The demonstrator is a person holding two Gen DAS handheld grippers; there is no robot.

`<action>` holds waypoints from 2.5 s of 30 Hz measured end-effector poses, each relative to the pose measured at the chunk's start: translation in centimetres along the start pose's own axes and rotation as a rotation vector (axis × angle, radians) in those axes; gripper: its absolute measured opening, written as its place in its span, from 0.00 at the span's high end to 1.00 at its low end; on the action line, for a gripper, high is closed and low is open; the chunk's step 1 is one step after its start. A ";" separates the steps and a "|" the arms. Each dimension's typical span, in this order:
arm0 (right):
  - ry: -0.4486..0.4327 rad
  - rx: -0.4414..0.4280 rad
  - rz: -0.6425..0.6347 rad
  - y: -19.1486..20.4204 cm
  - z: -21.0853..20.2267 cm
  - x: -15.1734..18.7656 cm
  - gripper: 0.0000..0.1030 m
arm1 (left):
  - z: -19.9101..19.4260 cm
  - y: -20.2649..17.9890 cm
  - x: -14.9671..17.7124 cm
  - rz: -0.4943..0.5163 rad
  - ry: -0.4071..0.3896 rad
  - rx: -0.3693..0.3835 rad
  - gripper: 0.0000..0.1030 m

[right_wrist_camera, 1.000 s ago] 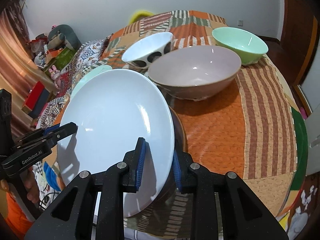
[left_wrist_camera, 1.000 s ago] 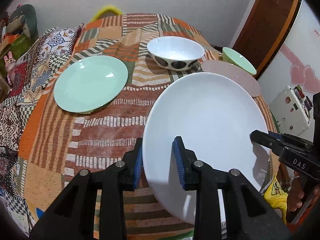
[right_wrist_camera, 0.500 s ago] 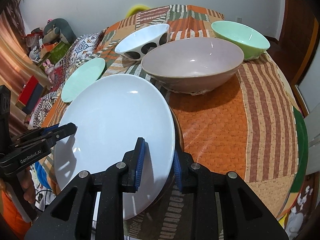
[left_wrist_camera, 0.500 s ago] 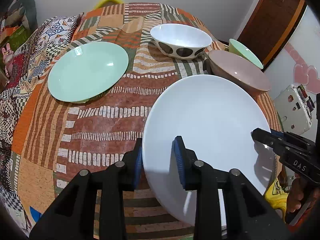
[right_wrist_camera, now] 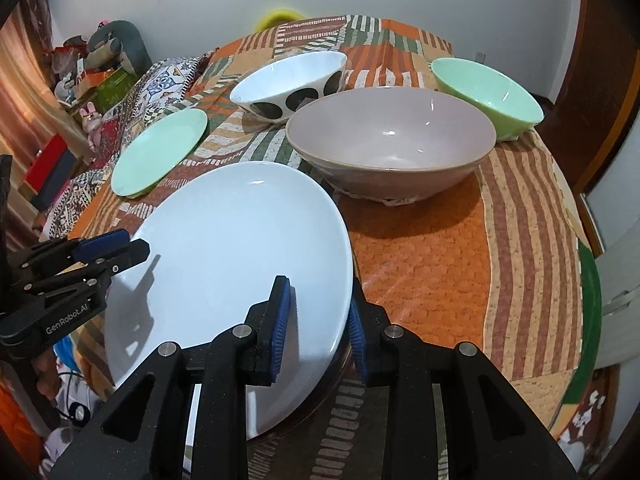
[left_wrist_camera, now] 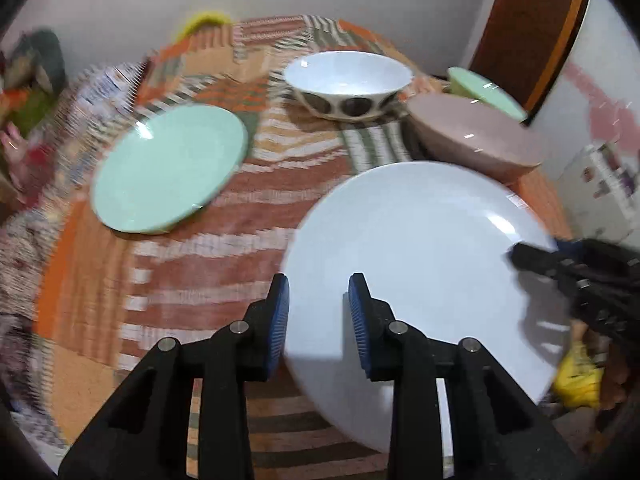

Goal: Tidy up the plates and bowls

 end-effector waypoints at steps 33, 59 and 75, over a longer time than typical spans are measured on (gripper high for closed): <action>-0.186 0.008 -0.070 3.2 -5.9 -3.3 0.46 | -10.1 3.2 -2.6 -0.027 -0.199 -0.105 0.70; -0.268 -0.216 -0.111 12.2 -1.3 -12.1 0.24 | -11.1 14.7 -5.9 -0.096 -0.225 -0.273 0.64; -0.077 -0.102 -0.332 16.4 7.5 -14.6 0.29 | -3.5 21.8 -7.7 -0.162 -0.126 -0.207 0.64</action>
Point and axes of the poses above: each gripper's, at about its wrist camera, not at the fingertips, and z roughly the way its jaws point, y to its left, x to its underside, the point moved 6 cm from there along z, roughly the way its jaws point, and after that the axes turned 5 degrees about x, right-handed, at the moved point
